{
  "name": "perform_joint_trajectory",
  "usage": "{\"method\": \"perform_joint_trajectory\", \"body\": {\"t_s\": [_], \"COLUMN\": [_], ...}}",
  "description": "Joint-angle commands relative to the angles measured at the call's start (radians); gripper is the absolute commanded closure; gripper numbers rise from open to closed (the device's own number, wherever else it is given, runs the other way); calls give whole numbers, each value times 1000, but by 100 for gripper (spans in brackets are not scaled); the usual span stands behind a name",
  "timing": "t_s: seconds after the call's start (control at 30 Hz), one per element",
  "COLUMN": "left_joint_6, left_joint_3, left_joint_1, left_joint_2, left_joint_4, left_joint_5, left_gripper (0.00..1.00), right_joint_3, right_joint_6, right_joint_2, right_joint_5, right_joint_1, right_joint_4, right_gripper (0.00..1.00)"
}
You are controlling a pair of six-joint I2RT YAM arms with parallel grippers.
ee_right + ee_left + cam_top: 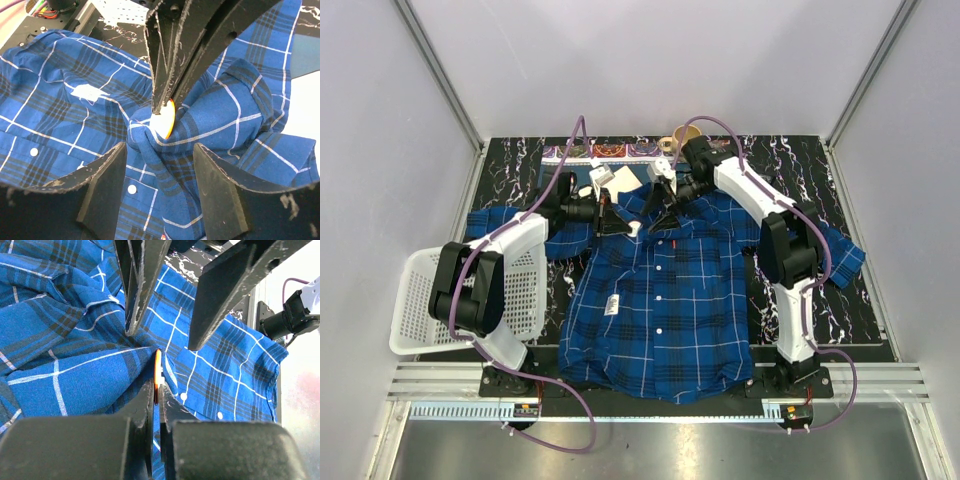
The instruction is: Pin the brooch onto the clothing
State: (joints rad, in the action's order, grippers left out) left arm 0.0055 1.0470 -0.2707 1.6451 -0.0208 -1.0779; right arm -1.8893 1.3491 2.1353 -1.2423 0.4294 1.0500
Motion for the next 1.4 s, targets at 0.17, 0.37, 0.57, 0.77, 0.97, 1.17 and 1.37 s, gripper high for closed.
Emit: {"method": "perform_joint_trajectory", "body": {"t_s": [0.17,0.37,0.57,0.77,0.97,1.17,1.37], "left_joint_6": [102,145,168,206,223,221,238], "left_joint_3": [70,97,110,128,140,130,67], "left_joint_1": [-15,-19,-25,-28,-32,-30,-12], "left_joint_2": [5,18,24,25,32,18,-17], "left_joint_4": [-21,-76,-100,-139,-163,-174,-174], "left_joint_5": [-54,-50,-48,-39,-33,-17,12], "left_gripper": [100,100,100,100,100,80,60], "right_joint_3": [-90,-96,-96,-128,-143,-149,-160], "right_joint_6": [-70,-82,-70,-76,-73,-54,-67], "right_joint_2": [43,54,58,83,94,101,98], "right_joint_5": [-34,-45,-49,-40,-31,-43,-69], "right_joint_1": [22,28,37,42,49,42,29], "right_joint_4": [19,22,47,76,96,99,99], "right_gripper": [49,52,62,74,87,100,100]}}
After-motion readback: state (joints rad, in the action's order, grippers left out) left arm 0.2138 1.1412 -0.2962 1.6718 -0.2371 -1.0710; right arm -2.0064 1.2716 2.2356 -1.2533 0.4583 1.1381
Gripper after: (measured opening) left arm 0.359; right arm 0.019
